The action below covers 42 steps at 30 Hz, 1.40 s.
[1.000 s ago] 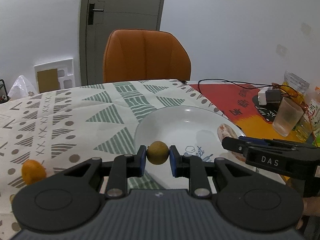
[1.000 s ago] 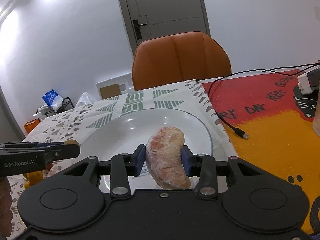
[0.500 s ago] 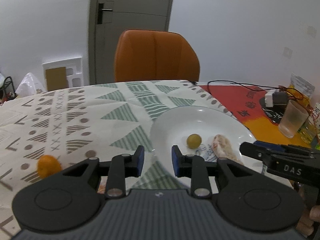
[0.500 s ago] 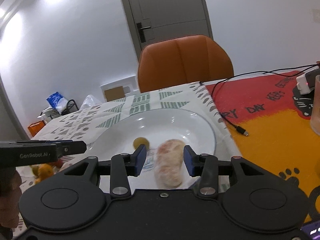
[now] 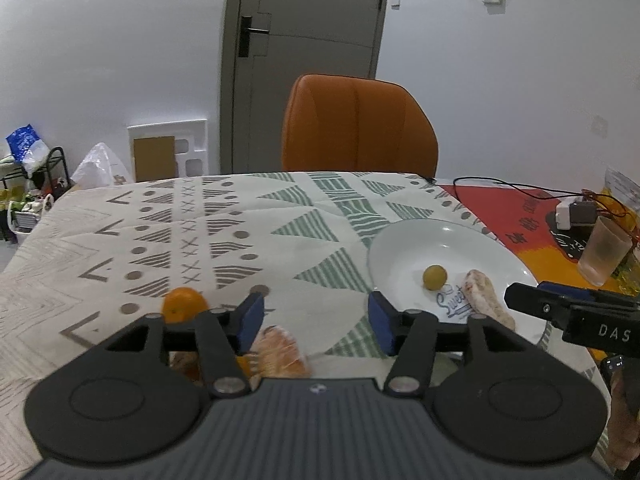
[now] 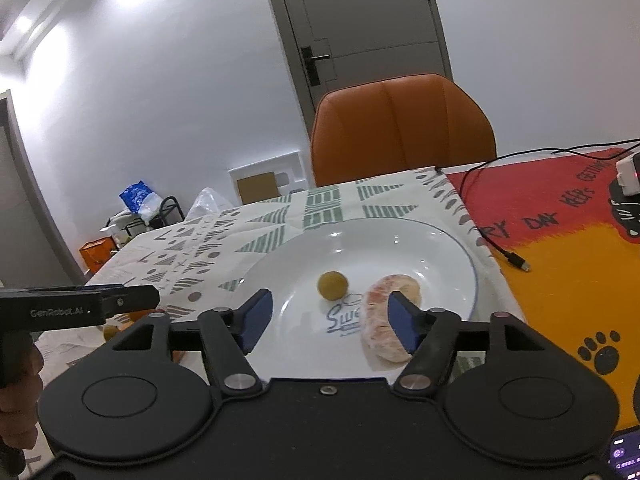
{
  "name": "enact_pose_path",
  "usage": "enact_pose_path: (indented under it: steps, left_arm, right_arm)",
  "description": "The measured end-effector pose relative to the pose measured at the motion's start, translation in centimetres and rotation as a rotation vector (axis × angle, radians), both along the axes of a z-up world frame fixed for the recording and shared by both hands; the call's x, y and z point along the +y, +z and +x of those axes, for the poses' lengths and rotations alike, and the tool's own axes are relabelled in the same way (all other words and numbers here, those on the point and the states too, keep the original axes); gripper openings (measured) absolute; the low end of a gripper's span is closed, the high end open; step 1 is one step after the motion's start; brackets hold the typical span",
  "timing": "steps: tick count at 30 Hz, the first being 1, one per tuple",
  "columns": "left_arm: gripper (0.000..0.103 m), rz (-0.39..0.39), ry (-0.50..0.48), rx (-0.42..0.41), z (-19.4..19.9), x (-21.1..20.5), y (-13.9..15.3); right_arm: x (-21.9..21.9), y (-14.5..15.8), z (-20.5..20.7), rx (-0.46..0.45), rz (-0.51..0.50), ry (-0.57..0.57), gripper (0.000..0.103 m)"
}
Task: Organize fruits
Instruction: 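Move both open grippers back toward the fruit pile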
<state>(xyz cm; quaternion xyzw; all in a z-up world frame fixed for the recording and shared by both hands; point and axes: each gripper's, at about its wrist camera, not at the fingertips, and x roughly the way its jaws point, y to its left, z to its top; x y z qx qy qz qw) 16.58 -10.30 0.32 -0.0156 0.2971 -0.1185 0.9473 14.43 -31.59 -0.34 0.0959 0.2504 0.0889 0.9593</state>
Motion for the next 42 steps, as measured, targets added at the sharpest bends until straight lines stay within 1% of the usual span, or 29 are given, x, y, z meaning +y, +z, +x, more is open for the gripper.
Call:
enact_pose_path:
  steps: [2, 3, 4, 5, 7, 8, 9, 11, 14, 17, 25, 30, 37, 39, 42]
  left_arm:
    - [0.064, 0.004, 0.012, -0.002, -0.4, 0.5, 0.1]
    - [0.065, 0.007, 0.02, -0.002, -0.5, 0.8, 0.1]
    - [0.069, 0.008, 0.029, -0.004, -0.7, 1.0, 0.1]
    - [0.073, 0.009, 0.039, -0.006, -0.8, 1.3, 0.2]
    - [0.076, 0.009, 0.055, -0.01, -1.2, 1.9, 0.3]
    - [0.081, 0.011, 0.063, -0.01, -1.3, 2.1, 0.3]
    - [0.083, 0.016, 0.07, -0.008, -1.4, 2.4, 0.2]
    - [0.088, 0.025, 0.081, -0.013, -1.7, 2.9, 0.2]
    - [0.092, 0.024, 0.105, -0.018, -2.2, 3.8, 0.1]
    - [0.093, 0.014, 0.124, -0.018, -2.8, 4.8, -0.1]
    - [0.093, 0.039, 0.124, -0.006, -3.9, 6.2, -0.9]
    - [0.093, 0.025, 0.118, -0.004, -4.6, 7.1, -1.1]
    - [0.093, 0.012, 0.141, 0.0, -5.2, 8.2, -1.4]
    - [0.092, 0.011, 0.148, 0.002, -5.3, 8.5, -1.4]
    - [0.09, -0.001, 0.163, 0.005, -5.4, 9.0, -1.6]
  right_arm:
    - [0.4, 0.1, -0.2, -0.003, 0.004, 0.014, 0.073]
    - [0.5, 0.2, -0.3, -0.007, 0.006, 0.019, 0.078]
    - [0.7, 0.2, -0.4, -0.011, 0.01, 0.027, 0.083]
    - [0.9, 0.2, -0.4, -0.014, 0.013, 0.032, 0.085]
    - [1.1, 0.3, -0.5, -0.021, 0.024, 0.04, 0.097]
    - [1.2, 0.4, -0.5, -0.025, 0.029, 0.044, 0.101]
    - [1.4, 0.4, -0.6, -0.031, 0.032, 0.053, 0.103]
    - [1.9, 0.5, -0.7, -0.037, 0.023, 0.083, 0.103]
    - [2.6, 0.4, -0.7, -0.028, 0.018, 0.101, 0.103]
    - [3.2, 0.2, -0.6, -0.014, 0.026, 0.117, 0.103]
    - [4.9, 0.0, -1.0, -0.011, 0.037, 0.16, 0.103]
    - [5.7, 0.0, -1.2, -0.007, 0.044, 0.192, 0.103]
    - [7.3, -0.1, -1.1, -0.008, 0.039, 0.226, 0.103]
    - [7.8, -0.1, -1.0, -0.006, 0.036, 0.239, 0.102]
    - [8.3, -0.2, -0.9, -0.003, 0.03, 0.251, 0.096]
